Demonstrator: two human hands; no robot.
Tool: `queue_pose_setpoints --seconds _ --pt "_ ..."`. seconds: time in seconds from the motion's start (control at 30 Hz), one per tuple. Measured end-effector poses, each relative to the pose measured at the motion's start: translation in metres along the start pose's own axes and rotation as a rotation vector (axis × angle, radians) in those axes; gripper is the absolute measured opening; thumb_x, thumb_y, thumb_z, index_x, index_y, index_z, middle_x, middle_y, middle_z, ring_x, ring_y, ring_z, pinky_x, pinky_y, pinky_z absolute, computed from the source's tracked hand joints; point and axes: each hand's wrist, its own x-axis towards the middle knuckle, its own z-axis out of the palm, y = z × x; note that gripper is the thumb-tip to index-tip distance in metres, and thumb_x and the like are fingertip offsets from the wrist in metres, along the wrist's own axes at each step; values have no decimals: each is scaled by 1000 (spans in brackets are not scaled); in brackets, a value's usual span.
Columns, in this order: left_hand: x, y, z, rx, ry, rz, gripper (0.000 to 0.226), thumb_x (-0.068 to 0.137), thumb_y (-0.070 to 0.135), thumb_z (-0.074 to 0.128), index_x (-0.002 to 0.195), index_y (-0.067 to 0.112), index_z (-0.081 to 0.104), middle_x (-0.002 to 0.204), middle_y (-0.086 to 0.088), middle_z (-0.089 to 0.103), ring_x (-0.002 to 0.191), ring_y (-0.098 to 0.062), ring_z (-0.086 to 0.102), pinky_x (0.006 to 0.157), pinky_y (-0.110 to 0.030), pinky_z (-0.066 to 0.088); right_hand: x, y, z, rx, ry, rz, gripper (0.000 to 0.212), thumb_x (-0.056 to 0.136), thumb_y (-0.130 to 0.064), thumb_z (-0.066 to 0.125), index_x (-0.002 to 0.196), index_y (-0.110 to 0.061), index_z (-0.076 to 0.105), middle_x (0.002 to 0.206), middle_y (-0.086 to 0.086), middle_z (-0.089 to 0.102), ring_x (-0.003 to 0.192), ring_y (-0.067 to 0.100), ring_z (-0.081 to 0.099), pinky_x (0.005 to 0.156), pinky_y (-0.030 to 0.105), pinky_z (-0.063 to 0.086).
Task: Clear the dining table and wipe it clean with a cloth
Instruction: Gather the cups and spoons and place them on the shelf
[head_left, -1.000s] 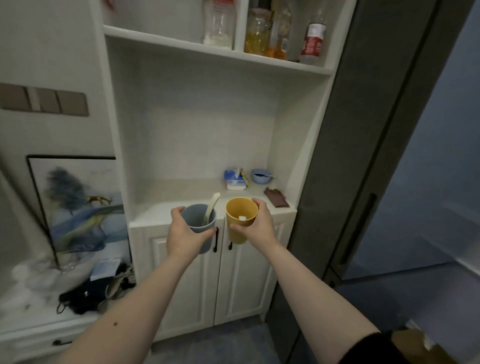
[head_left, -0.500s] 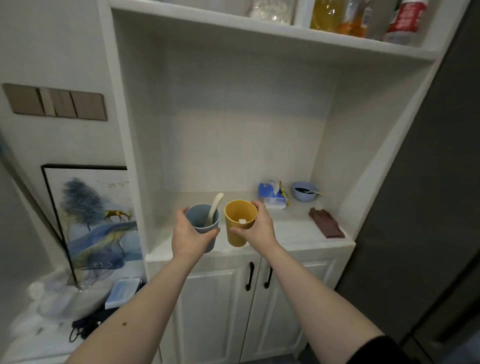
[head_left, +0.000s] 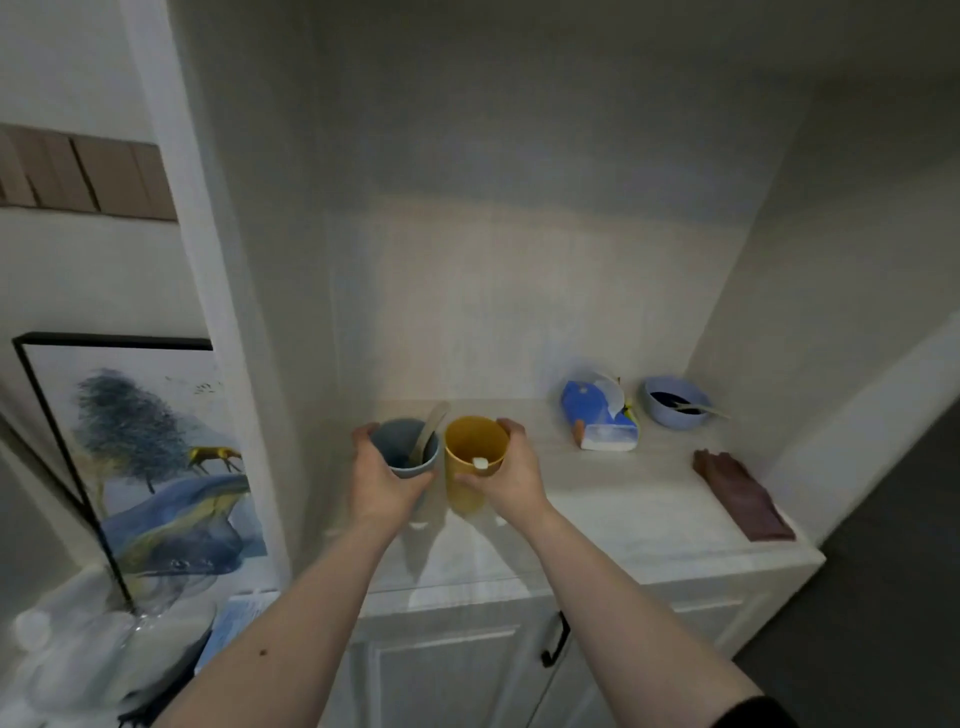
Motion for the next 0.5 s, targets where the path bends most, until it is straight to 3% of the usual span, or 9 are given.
queue_pose_setpoints --seconds 0.23,0.4,0.5 --pt "46 -14 13 -39 99 -37 75 59 5 84 118 11 38 103 -1 48 93 -18 51 76 -27 43 50 6 20 21 -77 17 88 64 -9 84 137 -8 34 131 10 50 117 22 51 81 13 35" --pt "78 -20 19 -55 155 -65 78 55 0 85 118 10 41 101 -1 53 92 -20 55 79 -30 47 85 2 33 30 -158 -10 87 63 -11 85 135 -11 36 131 9 51 118 27 52 95 32 45" --pt "93 -25 22 -68 184 -29 73 56 3 86 115 9 44 101 -1 55 91 -20 58 76 -29 46 97 2 40 36 -177 -74 85 60 -14 86 131 -10 40 124 8 54 112 26 54 88 29 44"
